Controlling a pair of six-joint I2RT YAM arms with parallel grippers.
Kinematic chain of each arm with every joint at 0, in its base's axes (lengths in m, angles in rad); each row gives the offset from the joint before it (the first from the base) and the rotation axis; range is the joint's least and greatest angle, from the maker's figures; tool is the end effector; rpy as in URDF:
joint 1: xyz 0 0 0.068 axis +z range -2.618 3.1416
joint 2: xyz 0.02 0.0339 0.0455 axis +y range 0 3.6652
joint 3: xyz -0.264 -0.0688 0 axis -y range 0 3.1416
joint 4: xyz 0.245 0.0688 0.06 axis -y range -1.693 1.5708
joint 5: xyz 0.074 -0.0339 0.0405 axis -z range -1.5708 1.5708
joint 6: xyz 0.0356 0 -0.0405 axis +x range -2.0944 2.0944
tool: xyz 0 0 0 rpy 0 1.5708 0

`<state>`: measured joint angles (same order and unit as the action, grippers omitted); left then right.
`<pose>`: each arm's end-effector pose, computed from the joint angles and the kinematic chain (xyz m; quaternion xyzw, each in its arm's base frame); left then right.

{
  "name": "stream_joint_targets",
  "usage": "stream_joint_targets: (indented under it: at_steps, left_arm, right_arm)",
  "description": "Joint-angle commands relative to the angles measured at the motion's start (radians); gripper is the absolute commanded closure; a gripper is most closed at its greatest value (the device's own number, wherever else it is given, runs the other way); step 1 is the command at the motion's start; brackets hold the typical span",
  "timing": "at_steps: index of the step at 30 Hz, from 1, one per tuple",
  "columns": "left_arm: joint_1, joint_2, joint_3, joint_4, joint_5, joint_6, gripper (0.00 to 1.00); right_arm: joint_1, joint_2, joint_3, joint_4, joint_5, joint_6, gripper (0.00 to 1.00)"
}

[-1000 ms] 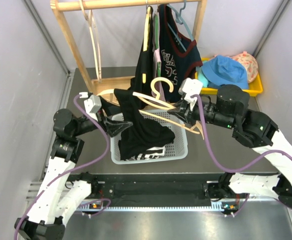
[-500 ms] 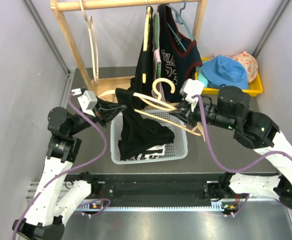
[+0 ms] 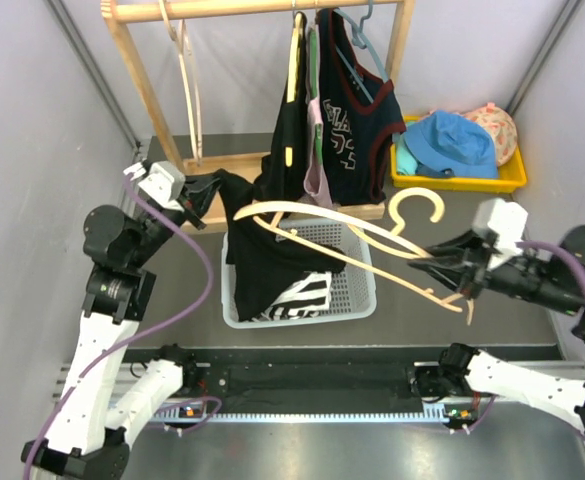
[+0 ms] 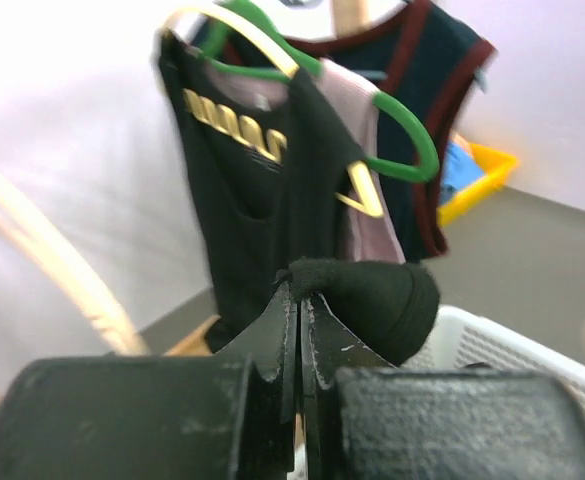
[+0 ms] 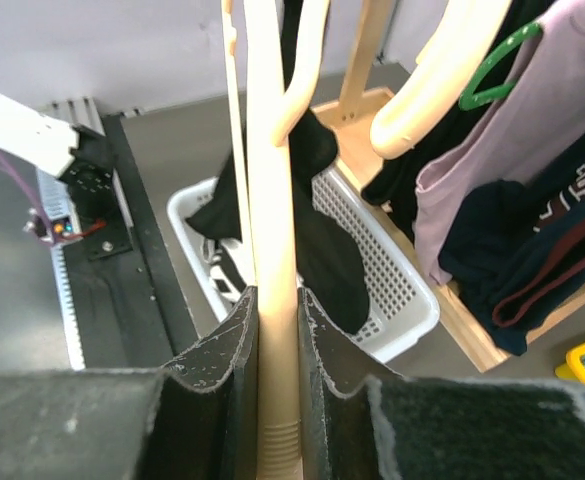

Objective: Remove the tank top from the hanger

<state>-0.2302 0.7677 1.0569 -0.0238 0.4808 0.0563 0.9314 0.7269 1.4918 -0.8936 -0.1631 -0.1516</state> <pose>0.1419 -0.0502 0.4519 0.2714 0.5568 -0.2111 0.7561 0.0348 0.0565 0.4879 -0.4319 0.6138 0.3067 0.5853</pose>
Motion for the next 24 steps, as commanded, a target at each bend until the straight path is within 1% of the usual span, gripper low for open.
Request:
stream_joint_targets:
  at_steps: [1, 2, 5, 6, 8, 9, 10, 11, 12, 13, 14, 15, 16, 18, 19, 20, 21, 22, 23, 24]
  left_arm:
    - [-0.001, 0.042, 0.02, -0.004, 0.158, -0.053, 1.0]
    - [-0.003, 0.054, 0.018, 0.004, 0.212, -0.084, 1.0]
    - [-0.011, 0.073, 0.017, 0.015, 0.297, -0.13, 1.0]
    - [-0.02, 0.077, 0.015, 0.016, 0.371, -0.142, 1.0]
    - [-0.03, 0.093, 0.008, -0.031, 0.451, -0.182, 1.0]
    - [-0.053, 0.091, 0.0, -0.05, 0.5, -0.191, 1.0]
    - [-0.064, 0.076, -0.033, -0.063, 0.51, -0.208, 0.97]
    - [-0.073, 0.067, -0.058, -0.079, 0.518, -0.211, 0.89]
    - [-0.09, 0.055, -0.104, -0.094, 0.516, -0.211, 0.87]
    - [-0.103, 0.035, -0.122, -0.122, 0.486, -0.182, 0.84]
    - [-0.133, 0.027, -0.133, -0.16, 0.458, -0.153, 0.59]
    - [-0.147, 0.019, -0.164, -0.236, 0.429, -0.127, 0.58]
    - [-0.158, 0.007, -0.179, -0.267, 0.367, -0.072, 0.59]
    - [-0.178, 0.004, -0.225, -0.355, 0.282, -0.007, 0.61]
    - [-0.181, 0.011, -0.238, -0.384, 0.198, 0.051, 0.61]
    - [-0.185, 0.019, -0.247, -0.405, 0.158, 0.081, 0.62]
    - [-0.187, 0.033, -0.259, -0.425, 0.127, 0.106, 0.56]
    - [-0.19, 0.063, -0.264, -0.477, 0.11, 0.17, 0.52]
    - [-0.201, 0.08, -0.27, -0.502, 0.075, 0.209, 0.51]
    - [-0.208, 0.097, -0.287, -0.517, 0.049, 0.235, 0.48]
  right_arm:
    - [0.003, -0.044, 0.073, -0.036, -0.062, 0.02, 1.0]
    - [0.003, -0.047, 0.087, -0.033, -0.062, 0.017, 1.0]
    - [0.003, -0.057, 0.099, -0.012, -0.03, 0.009, 1.0]
    - [0.003, -0.058, 0.096, 0.004, 0.017, 0.007, 1.0]
    - [0.003, -0.072, 0.078, 0.066, 0.069, 0.006, 1.0]
    - [0.003, -0.075, 0.068, 0.094, 0.127, 0.006, 1.0]
    - [0.003, -0.076, 0.059, 0.116, 0.154, 0.006, 1.0]
    - [0.003, -0.075, 0.045, 0.133, 0.183, 0.004, 1.0]
    - [0.003, -0.069, 0.039, 0.157, 0.216, 0.0, 1.0]
    - [0.003, -0.063, 0.035, 0.163, 0.221, 0.0, 1.0]
    - [0.003, -0.057, 0.032, 0.165, 0.22, -0.002, 1.0]
    - [0.003, -0.041, 0.03, 0.165, 0.209, -0.002, 1.0]
    - [0.003, -0.034, 0.033, 0.163, 0.206, 0.001, 1.0]
    - [0.003, -0.023, 0.031, 0.16, 0.197, 0.007, 1.0]
    - [0.003, -0.021, 0.03, 0.163, 0.197, 0.007, 1.0]
    - [0.003, -0.023, 0.027, 0.165, 0.194, 0.009, 1.0]
    - [0.003, -0.024, 0.025, 0.168, 0.192, 0.012, 1.0]
    - [0.003, -0.027, 0.024, 0.173, 0.192, 0.015, 1.0]
    - [0.003, -0.029, 0.021, 0.173, 0.194, 0.017, 1.0]
    - [0.003, -0.03, 0.024, 0.171, 0.189, 0.018, 1.0]
